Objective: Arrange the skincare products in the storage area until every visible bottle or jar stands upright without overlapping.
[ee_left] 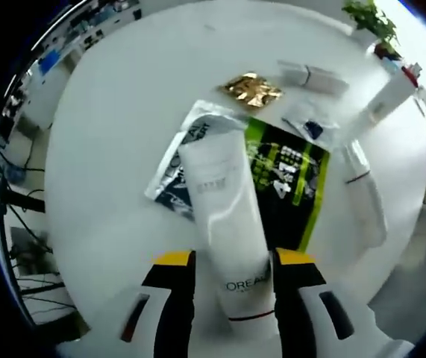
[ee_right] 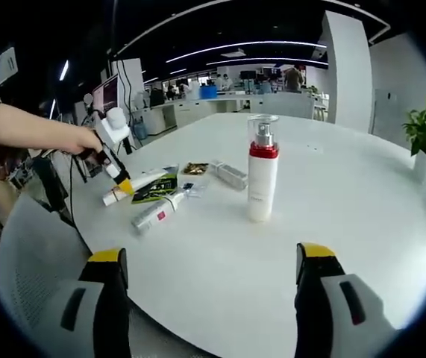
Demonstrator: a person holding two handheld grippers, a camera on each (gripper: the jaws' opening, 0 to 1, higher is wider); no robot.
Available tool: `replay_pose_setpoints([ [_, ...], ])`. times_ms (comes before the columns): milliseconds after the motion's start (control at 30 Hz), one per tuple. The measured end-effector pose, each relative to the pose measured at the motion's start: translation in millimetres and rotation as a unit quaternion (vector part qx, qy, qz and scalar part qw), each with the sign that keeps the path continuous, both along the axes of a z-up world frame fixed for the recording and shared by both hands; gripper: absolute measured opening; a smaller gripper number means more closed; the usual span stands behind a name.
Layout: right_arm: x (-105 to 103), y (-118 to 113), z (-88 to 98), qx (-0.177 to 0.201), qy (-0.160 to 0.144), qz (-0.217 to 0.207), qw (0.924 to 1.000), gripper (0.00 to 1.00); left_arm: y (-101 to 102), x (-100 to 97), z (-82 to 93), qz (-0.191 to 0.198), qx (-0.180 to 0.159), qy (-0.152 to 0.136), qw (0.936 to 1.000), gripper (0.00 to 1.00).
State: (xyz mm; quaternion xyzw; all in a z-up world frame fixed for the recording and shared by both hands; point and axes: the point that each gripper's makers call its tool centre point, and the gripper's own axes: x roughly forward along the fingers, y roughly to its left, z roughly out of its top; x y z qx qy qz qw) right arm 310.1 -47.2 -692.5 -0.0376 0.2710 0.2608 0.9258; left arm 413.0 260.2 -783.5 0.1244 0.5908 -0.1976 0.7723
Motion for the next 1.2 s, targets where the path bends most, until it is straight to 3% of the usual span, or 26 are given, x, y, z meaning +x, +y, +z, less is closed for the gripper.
replay_pose_setpoints([
  [333, 1, -3, -2.2, -0.005, 0.004, -0.007, 1.0000, 0.92, 0, 3.8, -3.4, -0.011, 0.030, 0.016, 0.9993, 0.34],
  [800, 0, -4, -3.5, -0.015, 0.004, -0.004, 0.9999, 0.90, 4, 8.4, -4.3, 0.027, 0.004, -0.007, 0.9996, 0.26],
  [1200, -1, -2, -3.3, -0.020, 0.002, 0.003, 0.9998, 0.90, -4, -3.3, 4.0, 0.034, -0.029, -0.018, 0.9988, 0.26],
])
